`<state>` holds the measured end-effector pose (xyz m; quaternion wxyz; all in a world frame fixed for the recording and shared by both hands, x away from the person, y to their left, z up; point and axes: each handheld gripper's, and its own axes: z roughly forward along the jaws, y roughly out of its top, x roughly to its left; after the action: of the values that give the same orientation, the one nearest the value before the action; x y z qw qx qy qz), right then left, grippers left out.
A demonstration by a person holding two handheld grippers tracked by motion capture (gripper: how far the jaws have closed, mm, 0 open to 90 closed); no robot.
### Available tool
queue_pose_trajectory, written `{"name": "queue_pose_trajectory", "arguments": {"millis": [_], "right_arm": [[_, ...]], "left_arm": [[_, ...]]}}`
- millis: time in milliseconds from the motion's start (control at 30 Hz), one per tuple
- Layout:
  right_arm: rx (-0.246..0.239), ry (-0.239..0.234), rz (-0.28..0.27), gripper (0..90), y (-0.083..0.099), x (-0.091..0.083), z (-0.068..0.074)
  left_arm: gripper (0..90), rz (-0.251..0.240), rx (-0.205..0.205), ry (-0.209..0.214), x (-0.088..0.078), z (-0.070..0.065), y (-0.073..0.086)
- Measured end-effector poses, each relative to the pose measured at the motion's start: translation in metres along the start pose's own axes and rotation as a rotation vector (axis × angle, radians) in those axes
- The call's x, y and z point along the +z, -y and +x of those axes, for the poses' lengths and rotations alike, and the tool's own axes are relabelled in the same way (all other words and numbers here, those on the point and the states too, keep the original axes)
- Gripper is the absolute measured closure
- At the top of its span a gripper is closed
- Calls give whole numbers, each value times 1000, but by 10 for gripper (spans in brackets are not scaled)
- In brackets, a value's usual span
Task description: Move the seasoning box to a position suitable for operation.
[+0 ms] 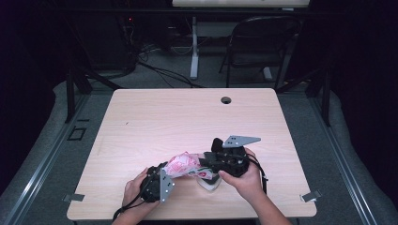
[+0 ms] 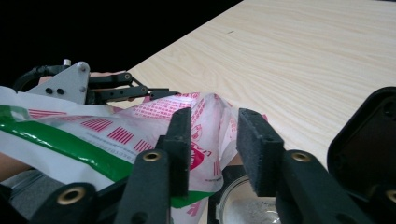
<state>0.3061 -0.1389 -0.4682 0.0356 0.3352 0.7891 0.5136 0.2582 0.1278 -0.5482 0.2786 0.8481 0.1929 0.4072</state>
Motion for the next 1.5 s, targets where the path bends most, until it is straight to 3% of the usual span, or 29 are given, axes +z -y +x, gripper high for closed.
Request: {"name": "queue_pose_trajectory", "arguments": {"millis": [133, 267, 667, 933, 1200, 1500], "right_arm": [[-3, -25, 20, 753, 0, 4, 0], [-23, -21, 44, 897, 1, 6, 0], [-35, -22, 36, 900, 3, 4, 2], [-41, -49, 58, 900, 1, 2, 3], [-46, -58, 75, 900, -1, 1, 2], [-31, -61, 54, 900, -4, -1, -1]], "left_arm": [[602, 0, 11, -9, 0, -1, 0], [603, -2, 15, -13, 0, -1, 0], [604, -3, 44, -42, -1, -3, -1], [604, -5, 90, -94, -3, -5, -3], [605, -10, 123, -118, -4, -4, -6], [606, -10, 155, -159, -4, -1, -11]]}}
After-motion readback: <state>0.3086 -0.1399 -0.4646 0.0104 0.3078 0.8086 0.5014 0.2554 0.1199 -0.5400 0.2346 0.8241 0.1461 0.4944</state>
